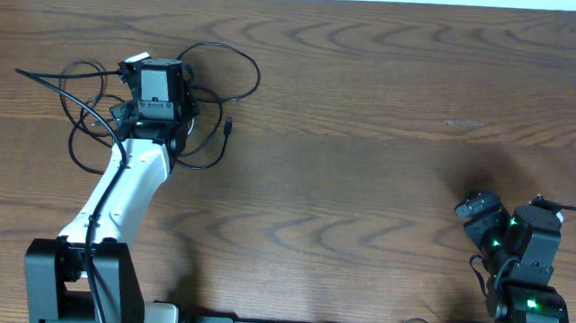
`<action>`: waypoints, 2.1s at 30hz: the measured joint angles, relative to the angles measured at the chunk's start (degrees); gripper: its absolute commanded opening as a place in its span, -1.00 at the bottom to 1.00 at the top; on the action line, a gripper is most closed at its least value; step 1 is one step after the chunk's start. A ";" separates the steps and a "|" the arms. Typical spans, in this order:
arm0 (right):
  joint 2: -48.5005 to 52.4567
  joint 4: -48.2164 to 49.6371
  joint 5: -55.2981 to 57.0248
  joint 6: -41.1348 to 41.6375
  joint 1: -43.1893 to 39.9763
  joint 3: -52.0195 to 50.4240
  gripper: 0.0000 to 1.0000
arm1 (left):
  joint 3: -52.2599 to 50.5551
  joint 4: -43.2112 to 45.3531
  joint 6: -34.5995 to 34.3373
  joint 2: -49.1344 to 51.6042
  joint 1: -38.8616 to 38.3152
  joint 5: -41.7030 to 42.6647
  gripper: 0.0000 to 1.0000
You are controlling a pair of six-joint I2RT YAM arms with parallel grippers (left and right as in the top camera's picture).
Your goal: Untangle cables
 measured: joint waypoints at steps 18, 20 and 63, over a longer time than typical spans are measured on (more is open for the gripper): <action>-2.54 -0.46 0.00 0.00 0.00 -0.68 0.99 | 0.00 0.02 0.00 0.00 0.00 0.00 0.89; -4.28 -1.79 0.00 0.02 0.00 -0.79 0.98 | 0.00 0.00 0.00 0.00 0.00 0.00 0.89; -36.92 -11.32 0.09 0.15 0.00 -13.53 0.99 | 0.00 0.00 0.00 0.00 0.00 0.00 0.90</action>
